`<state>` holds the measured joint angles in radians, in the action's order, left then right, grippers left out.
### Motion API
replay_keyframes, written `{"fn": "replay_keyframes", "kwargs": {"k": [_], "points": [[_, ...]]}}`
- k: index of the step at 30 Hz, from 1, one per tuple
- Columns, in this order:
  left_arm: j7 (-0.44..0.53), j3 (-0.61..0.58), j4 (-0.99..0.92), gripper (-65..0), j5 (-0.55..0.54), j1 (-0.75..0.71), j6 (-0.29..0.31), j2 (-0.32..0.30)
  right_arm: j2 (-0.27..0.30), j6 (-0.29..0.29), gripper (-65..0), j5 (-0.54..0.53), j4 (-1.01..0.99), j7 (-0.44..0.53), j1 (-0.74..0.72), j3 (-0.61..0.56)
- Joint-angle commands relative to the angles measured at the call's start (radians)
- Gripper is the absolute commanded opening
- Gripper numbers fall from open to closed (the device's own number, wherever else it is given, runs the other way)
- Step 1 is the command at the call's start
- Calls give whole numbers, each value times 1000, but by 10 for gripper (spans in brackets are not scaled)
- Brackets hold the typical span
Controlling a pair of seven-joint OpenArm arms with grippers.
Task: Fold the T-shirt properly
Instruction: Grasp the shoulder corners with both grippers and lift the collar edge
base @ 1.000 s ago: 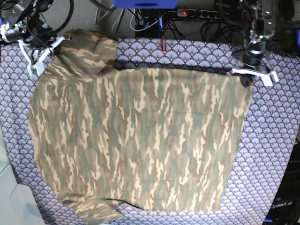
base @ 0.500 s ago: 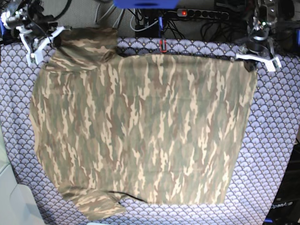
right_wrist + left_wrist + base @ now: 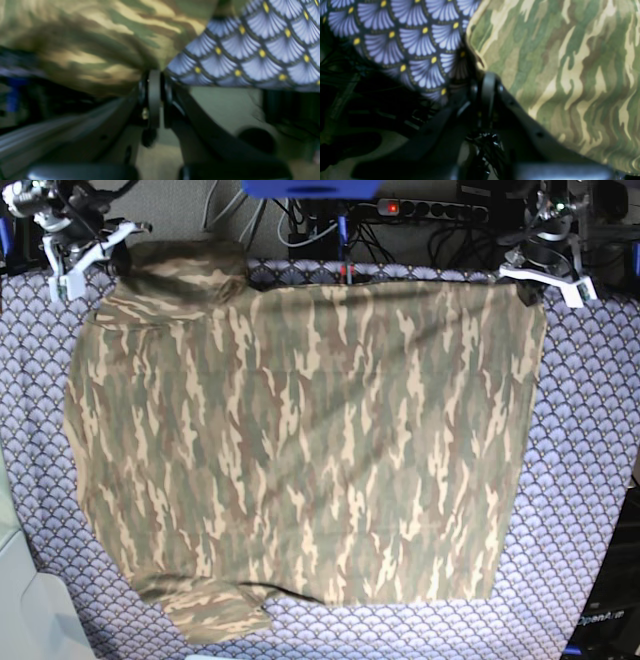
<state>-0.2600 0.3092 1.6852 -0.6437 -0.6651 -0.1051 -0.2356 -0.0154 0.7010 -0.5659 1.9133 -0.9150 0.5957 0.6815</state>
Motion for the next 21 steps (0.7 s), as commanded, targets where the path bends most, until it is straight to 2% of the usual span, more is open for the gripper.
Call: {"fn": "replay_keyframes", "kwargs": {"k": [1,12,21], "points": [[21,9,23,-650,5,-8,-3,-12,28,-3,-648,-21,19,17,11,5],[21,8,25,-650,2,77,-5,-14,52,-3,-648,-35,51,14,-26,-6],[20,3,11,-650,-3,164,-9,-11,111,-3,-648,-32,53,10,-119,-85]]}}
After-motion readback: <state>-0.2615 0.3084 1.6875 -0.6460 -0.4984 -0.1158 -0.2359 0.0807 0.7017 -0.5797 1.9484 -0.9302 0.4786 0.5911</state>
